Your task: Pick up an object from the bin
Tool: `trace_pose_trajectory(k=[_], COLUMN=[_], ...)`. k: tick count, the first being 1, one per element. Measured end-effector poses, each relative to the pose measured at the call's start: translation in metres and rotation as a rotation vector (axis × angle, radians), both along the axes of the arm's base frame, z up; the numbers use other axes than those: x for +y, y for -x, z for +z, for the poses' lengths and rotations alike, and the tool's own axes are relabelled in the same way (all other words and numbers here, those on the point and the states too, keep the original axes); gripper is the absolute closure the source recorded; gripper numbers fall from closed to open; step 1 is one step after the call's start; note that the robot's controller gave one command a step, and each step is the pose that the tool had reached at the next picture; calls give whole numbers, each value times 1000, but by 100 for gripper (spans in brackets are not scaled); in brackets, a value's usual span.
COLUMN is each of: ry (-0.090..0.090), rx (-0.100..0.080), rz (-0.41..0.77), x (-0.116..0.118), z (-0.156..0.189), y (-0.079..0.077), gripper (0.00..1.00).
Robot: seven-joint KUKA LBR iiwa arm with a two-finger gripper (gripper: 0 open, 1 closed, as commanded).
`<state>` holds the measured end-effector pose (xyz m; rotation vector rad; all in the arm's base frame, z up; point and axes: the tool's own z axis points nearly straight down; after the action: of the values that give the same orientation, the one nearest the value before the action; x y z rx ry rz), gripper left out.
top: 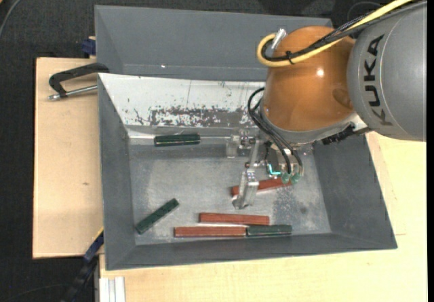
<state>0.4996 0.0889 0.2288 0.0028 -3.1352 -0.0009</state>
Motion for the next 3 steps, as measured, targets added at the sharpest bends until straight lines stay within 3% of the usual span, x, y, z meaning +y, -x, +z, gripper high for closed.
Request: trace_pose_trajectory(k=[1,2,3], ry=[1,-1,-2], rx=[2,-4,-7], rz=[-83,-130,-128], x=[-21,-50,-49], z=[-129,-159,-157], y=[5,8,7], gripper=[0,0,100])
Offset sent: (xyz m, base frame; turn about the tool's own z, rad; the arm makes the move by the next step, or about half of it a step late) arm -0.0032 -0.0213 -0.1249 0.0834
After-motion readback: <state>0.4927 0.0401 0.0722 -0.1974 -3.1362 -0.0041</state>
